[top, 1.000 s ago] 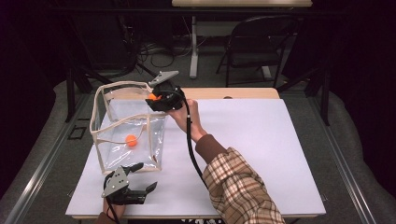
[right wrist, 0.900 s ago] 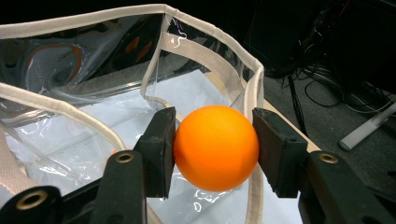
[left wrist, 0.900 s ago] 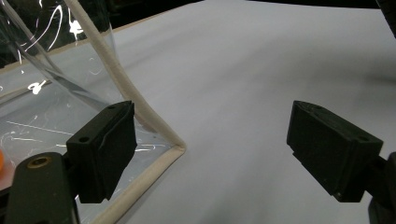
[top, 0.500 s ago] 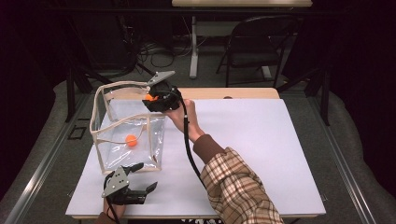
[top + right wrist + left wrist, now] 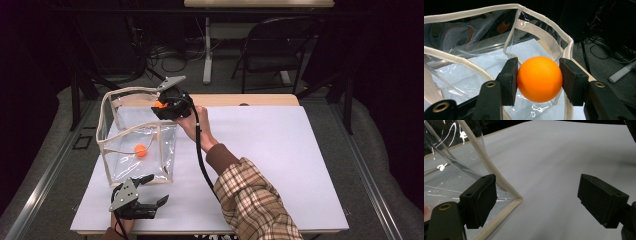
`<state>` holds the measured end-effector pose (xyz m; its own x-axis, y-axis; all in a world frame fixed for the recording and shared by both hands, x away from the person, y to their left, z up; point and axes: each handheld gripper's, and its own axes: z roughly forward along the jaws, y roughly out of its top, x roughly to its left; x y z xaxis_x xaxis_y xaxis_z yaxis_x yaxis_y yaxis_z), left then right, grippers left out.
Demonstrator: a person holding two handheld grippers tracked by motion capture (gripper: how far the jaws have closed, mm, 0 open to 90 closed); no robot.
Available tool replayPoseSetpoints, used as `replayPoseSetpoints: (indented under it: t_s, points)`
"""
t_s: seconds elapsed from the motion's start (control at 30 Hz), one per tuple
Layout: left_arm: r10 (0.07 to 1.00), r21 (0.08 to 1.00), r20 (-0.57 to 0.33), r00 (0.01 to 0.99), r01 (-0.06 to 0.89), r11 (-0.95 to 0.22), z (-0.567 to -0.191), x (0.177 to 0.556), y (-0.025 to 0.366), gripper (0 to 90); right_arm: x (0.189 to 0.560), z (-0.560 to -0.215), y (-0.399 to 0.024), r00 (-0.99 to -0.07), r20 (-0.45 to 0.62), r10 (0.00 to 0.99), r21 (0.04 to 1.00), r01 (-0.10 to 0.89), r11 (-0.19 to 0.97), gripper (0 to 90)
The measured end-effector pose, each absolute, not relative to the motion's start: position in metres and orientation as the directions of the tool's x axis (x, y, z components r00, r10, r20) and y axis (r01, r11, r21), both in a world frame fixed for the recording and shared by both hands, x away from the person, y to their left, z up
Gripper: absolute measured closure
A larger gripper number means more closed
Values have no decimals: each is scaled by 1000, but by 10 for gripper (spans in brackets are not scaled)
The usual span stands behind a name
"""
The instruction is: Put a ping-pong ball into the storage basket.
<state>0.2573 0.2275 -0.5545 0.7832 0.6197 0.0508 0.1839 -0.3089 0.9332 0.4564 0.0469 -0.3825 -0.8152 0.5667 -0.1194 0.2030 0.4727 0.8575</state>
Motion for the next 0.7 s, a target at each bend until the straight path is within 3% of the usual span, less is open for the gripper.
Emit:
replayPoseSetpoints:
  t_s: [0.7]
  points:
    - [617, 934, 49, 785, 183, -308, -554, 257, 227, 159, 458, -386, 54, -817, -117, 565, 853, 208, 478, 507]
